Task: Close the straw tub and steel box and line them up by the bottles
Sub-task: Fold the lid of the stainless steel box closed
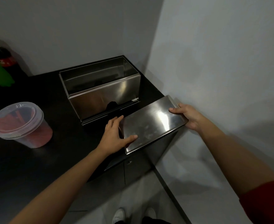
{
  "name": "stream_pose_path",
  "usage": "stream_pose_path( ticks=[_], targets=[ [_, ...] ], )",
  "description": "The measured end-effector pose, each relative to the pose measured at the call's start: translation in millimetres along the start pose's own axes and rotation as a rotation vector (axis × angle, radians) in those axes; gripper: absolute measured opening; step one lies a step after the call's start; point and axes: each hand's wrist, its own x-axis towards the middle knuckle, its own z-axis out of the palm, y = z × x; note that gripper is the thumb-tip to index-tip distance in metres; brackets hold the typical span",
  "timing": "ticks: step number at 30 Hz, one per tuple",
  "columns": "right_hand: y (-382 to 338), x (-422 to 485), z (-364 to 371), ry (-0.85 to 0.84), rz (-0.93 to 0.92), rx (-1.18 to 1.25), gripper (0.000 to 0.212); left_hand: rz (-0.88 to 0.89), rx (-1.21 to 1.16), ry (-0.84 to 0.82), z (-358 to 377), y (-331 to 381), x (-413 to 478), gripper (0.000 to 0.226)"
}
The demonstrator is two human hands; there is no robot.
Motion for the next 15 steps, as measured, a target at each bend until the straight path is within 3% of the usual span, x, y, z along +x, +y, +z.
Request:
stream_pose_path(
  ticks=[4,7,12,15],
  targets=[
    [5,-13,-7,0.025,-0.026,0.031,0.034,0.011,-0.046,0.149,4,11,-10,0.09],
    [10,-20,-12,0.036,-0.042,0.093,0.039,-0.08,-0.167,0.194,6,21,-13,0.086],
    [12,-30,-17,0.099,-0.094,0.064,0.006,-0.09,-0.302,0.226,11,40,-24,0.084],
    [10,-36,-17,0.185,-0.175,-0.123,0.01,-0.072,-0.244,0.301,11,52,-27,0.087]
  ],
)
